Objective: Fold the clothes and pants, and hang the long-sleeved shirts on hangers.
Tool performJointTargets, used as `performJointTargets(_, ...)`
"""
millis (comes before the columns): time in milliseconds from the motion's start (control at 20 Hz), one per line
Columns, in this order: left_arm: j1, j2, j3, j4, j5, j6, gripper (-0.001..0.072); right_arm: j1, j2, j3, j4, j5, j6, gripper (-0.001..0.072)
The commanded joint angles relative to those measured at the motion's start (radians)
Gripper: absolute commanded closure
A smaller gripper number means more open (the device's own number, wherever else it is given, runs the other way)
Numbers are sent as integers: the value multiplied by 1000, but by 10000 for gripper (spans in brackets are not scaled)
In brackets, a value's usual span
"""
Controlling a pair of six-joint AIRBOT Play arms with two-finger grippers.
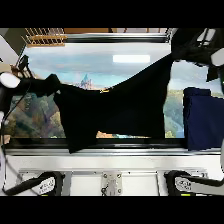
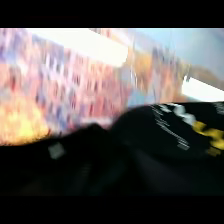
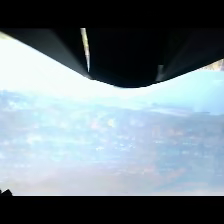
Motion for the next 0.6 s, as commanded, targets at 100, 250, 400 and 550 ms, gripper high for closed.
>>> performJointTargets(100, 75, -246, 304, -26, -71, 19, 26, -27, -44, 35, 56, -49, 21, 122)
performJointTargets(250, 141, -186, 236, 63, -155, 80, 26, -79, 61, 16, 55, 121, -13, 303)
performJointTargets(400, 222, -90, -42, 84, -146, 93, 26, -91, 214, -129, 55, 237, -60, 303)
performJointTargets(550, 278, -65, -308, 74, -92, 105, 26, -68, 373, -343, 66, 272, -59, 304)
